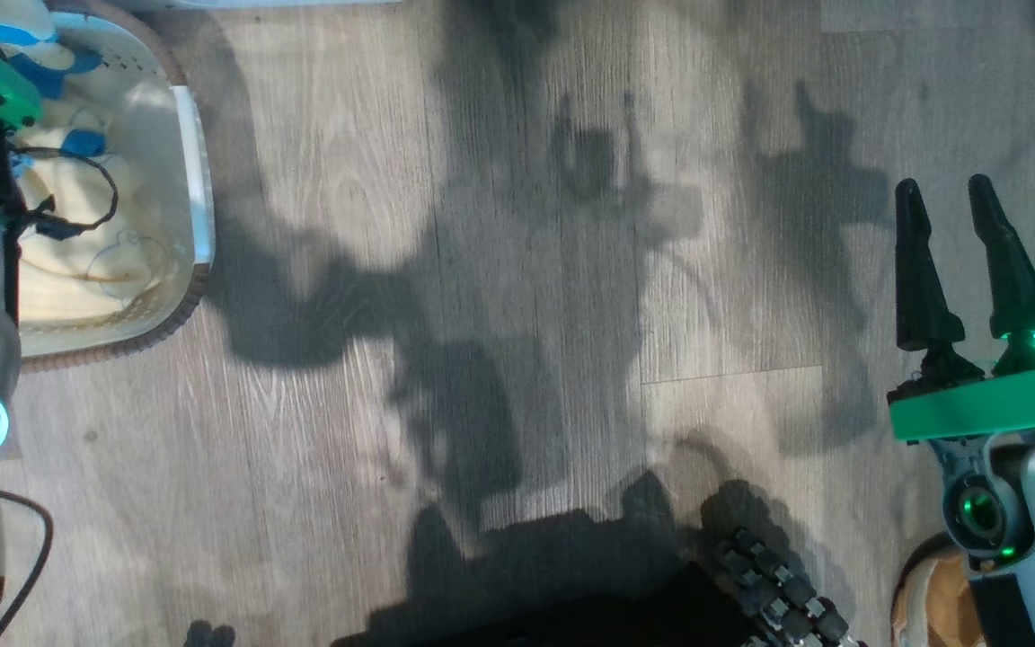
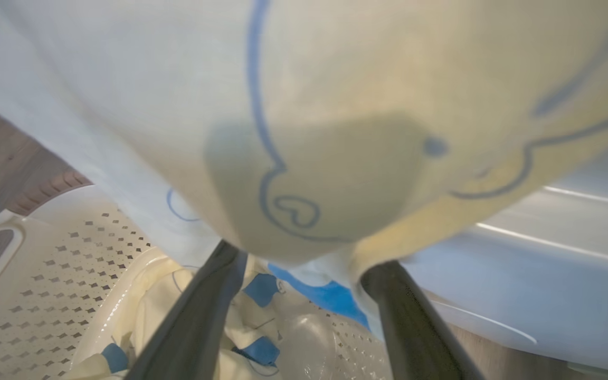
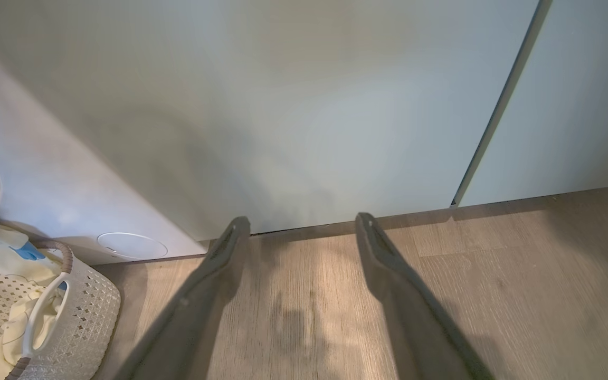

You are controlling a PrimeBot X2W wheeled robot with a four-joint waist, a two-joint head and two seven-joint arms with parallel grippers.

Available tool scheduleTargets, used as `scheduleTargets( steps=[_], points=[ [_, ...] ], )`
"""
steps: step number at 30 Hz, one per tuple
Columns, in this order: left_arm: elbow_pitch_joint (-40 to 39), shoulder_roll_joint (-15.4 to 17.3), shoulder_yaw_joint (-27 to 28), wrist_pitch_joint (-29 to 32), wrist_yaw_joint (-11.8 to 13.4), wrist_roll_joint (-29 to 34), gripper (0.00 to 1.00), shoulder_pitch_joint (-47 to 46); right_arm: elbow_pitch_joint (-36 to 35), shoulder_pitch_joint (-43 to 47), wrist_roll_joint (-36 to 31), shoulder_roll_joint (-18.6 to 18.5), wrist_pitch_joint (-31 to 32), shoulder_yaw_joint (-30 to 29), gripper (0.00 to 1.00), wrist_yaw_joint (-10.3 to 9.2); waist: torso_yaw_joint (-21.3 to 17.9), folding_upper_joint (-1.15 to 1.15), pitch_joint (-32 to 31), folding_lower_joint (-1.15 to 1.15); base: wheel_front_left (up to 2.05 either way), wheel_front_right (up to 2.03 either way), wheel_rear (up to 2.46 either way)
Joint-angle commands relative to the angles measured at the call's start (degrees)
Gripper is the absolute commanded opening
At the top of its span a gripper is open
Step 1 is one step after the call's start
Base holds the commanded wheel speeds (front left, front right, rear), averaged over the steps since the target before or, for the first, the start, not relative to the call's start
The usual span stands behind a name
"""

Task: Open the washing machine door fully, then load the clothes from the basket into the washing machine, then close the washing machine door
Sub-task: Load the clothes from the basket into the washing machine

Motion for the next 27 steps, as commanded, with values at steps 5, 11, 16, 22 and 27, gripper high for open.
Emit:
scheduleTargets(
  steps=[5,11,16,22,27],
  points=[
    [-1.8,3.9,-1.5,-0.7,-1.1,1.5,0.22,-0.7,-1.0,0.8,0.2,-1.2,-0.4,0.7,1.00,0.02,0.2,0.00,-0.3,0.00,0.00,0.00,0.00],
    [-4.0,3.8,-2.8,-0.8,-2.7,2.8,0.00,1.0,-0.8,1.2,0.0,-1.3,-0.4,0.7,1.00,0.02,0.3,0.00,-1.5,0.00,0.00,0.00,0.00],
    [-5.8,3.5,-3.2,-0.8,-3.1,3.4,0.00,3.3,-0.6,1.8,-0.1,-1.5,-0.4,0.4,1.00,0.02,0.7,0.00,-3.3,0.00,0.00,0.00,0.00],
    [-9.8,3.1,-3.4,-0.8,-4.2,4.6,0.00,7.9,-0.2,3.0,-0.2,-1.5,-0.4,0.0,1.00,0.02,1.6,0.00,-7.2,0.00,0.00,0.00,0.00],
    [-13.3,2.5,-4.3,-0.8,-5.5,5.9,0.00,12.2,0.1,4.6,-0.3,-1.7,-0.4,-0.5,1.00,0.02,2.7,0.00,-11.1,0.00,0.00,0.00,0.00]
  ],
)
